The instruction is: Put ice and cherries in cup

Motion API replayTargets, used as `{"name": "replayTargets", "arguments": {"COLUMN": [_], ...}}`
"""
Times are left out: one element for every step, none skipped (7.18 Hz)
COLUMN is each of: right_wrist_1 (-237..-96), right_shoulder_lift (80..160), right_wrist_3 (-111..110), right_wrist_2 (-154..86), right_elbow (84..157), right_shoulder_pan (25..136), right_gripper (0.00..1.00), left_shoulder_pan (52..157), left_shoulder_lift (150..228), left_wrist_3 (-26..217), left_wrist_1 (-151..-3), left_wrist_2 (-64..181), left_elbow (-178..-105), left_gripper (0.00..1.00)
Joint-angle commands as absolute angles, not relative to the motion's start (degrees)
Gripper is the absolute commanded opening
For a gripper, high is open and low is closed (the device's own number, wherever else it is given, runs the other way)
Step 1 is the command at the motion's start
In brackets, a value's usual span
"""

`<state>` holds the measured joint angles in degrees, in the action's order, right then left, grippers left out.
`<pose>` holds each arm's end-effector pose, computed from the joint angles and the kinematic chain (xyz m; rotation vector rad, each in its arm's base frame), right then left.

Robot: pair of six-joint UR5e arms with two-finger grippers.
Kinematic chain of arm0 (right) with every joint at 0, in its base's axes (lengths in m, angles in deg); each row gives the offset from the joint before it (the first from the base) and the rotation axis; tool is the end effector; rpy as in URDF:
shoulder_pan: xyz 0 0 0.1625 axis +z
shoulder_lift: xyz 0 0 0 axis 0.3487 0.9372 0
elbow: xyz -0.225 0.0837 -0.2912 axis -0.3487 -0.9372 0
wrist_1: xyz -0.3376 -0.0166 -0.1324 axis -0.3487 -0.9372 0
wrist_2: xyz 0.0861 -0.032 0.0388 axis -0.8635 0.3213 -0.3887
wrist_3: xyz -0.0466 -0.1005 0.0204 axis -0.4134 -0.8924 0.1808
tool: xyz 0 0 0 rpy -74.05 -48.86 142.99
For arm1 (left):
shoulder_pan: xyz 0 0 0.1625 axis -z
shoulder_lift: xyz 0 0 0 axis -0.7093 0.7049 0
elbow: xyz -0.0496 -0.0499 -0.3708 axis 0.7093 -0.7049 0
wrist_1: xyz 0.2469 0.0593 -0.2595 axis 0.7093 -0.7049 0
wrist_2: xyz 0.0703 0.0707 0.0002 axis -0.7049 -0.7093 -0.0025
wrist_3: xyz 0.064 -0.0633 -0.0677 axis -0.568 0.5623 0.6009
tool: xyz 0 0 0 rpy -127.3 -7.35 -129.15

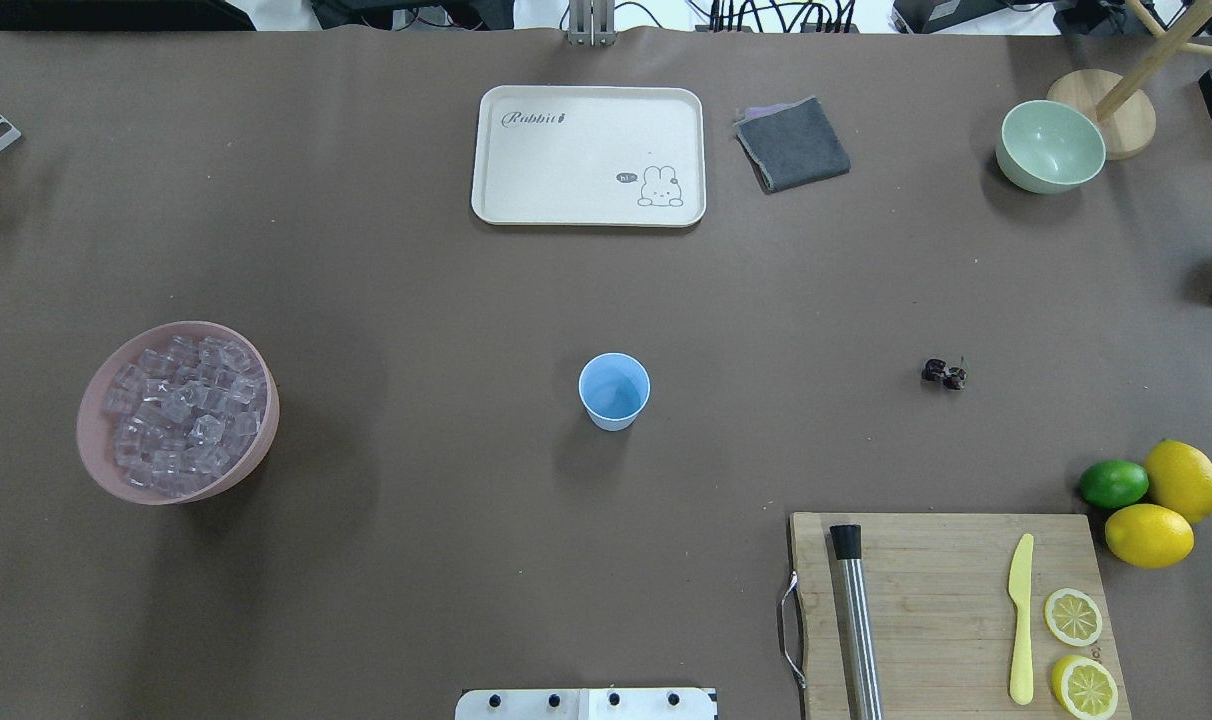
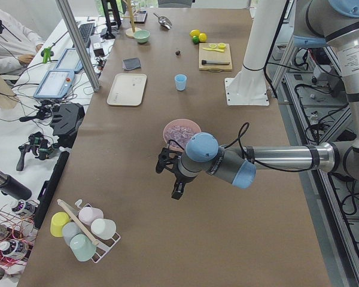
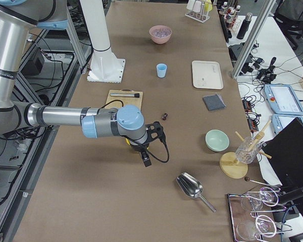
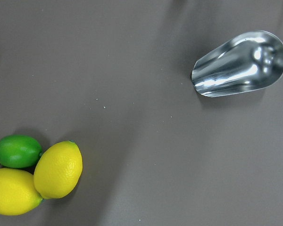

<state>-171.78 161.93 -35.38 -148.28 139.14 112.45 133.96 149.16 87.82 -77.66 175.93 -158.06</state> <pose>0.0620 -0.3075 0.5737 0.2826 -0.7840 -0.3321 -0.0414 -0.3301 0.5574 0.3416 0.8679 0.0877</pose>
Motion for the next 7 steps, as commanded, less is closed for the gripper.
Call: {"name": "replayTargets", "arguments": {"right_wrist_1": [-171.79,-171.79,-171.79,-171.79,-171.88,-171.79,-171.79], "right_shoulder_lift": [163.07,163.08,163.08,163.17,163.17,164.38,164.40], "right_wrist_3": [-35.38,-35.56,-35.56,-35.56,-35.47,-35.30,-35.29], "right_wrist_2": [-152.18,-152.47,-152.56,-152.56,-152.47,-152.64,-152.73], "right_elbow": [138.85,138.85,138.94,138.85,138.68,138.85,138.77], "right_shoulder_pan": [112.43,112.43,112.43,112.34,112.34,112.34,112.34], "right_gripper": [1.00,1.00,1.00,1.00,1.00,1.00,1.00], "left_shoulder_pan": [133.34,132.90,131.77,128.53,122.32,117.65,114.30], "left_shoulder_lift": [149.83,149.66,149.14,149.74,151.49,151.76,152.11], "left_wrist_3": [98.72,98.72,99.94,103.69,108.26,112.39,119.91], "left_wrist_1": [-77.86,-79.26,-85.28,-87.51,-87.88,-87.89,-87.89], "left_wrist_2": [176.25,176.16,176.24,175.98,173.89,171.00,168.88], "left_elbow": [-160.72,-161.09,-161.09,-161.36,-163.10,-165.20,-165.75], "left_gripper": [0.98,0.98,0.98,0.98,0.97,0.97,0.97]}}
